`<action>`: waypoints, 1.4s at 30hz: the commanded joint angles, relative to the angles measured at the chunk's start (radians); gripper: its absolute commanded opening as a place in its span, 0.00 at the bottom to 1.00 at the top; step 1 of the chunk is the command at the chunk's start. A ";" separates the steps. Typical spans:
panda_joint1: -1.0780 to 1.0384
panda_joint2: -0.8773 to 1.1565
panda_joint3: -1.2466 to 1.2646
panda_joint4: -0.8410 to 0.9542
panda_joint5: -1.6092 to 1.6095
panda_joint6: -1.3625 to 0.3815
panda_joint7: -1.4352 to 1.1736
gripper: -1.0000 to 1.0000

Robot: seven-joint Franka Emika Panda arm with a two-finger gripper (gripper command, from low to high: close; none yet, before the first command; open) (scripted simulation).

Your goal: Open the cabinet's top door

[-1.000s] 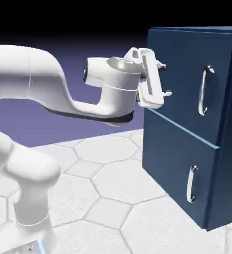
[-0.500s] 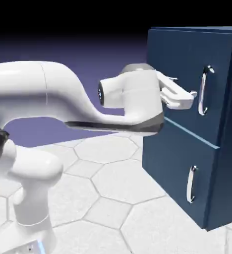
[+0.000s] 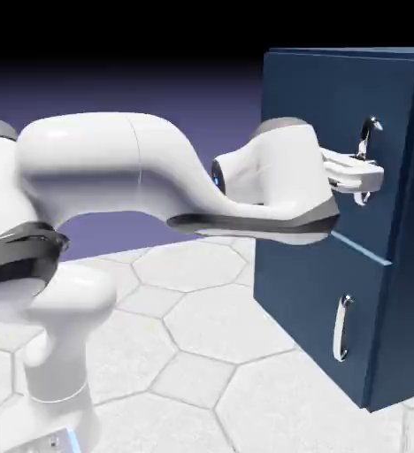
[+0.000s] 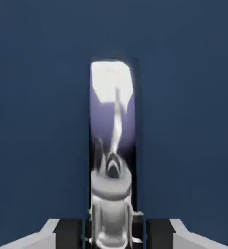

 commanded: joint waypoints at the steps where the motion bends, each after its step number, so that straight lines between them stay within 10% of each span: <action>1: -0.033 0.019 0.026 -0.010 -0.016 0.000 0.043 0.00; 26: -0.903 -0.199 0.814 -0.515 0.632 -0.141 -0.135 0.00; 42: -1.017 -0.546 1.150 -0.737 1.328 -0.295 -0.550 0.00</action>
